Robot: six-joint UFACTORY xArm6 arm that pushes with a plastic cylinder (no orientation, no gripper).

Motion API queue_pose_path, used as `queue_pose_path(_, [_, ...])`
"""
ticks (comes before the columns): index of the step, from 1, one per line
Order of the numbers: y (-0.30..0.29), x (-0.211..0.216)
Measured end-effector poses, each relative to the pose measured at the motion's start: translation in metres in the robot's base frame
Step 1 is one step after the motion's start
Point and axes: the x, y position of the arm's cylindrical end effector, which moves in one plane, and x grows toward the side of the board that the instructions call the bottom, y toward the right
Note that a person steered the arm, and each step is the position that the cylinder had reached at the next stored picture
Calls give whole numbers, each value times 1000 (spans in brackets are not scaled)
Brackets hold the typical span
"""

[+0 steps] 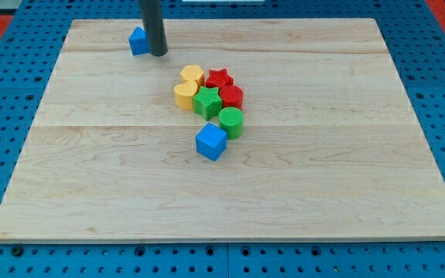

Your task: Separate the red star from the red circle

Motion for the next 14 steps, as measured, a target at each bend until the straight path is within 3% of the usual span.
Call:
queue_pose_path(2, [-53, -15])
queue_pose_path(5, [-49, -17])
queue_pose_path(7, [-17, 19])
queue_pose_path(10, [158, 47])
queue_pose_path(11, [179, 84])
queue_pose_path(12, [159, 114])
queue_pose_path(14, [145, 120])
